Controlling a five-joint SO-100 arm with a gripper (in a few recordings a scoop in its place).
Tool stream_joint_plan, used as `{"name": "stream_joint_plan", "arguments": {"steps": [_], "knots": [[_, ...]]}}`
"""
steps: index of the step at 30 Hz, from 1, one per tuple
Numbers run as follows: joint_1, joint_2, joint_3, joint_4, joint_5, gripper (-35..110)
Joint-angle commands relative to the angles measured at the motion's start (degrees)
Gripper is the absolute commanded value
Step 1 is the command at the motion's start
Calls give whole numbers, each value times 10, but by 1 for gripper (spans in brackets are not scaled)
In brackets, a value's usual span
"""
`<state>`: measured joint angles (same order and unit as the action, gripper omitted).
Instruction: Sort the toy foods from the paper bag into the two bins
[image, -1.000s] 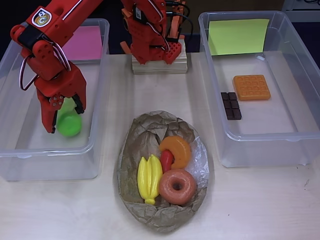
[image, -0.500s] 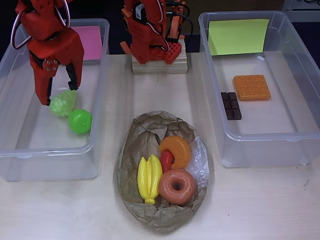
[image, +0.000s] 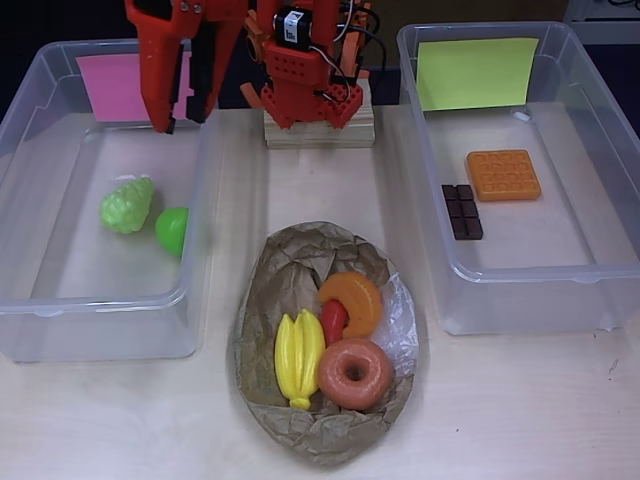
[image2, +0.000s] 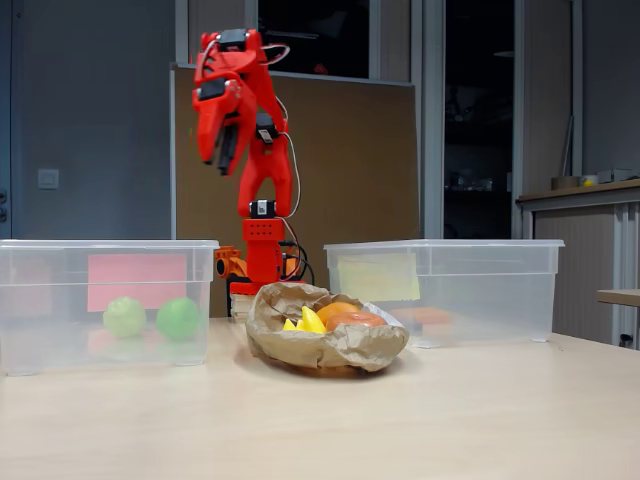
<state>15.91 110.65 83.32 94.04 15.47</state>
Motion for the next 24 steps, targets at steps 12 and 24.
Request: {"name": "stream_joint_plan", "arguments": {"steps": [12,24], "knots": [[-308,-18,268,-312,504,12],[-364,-116,303,-359,606,29]]}}
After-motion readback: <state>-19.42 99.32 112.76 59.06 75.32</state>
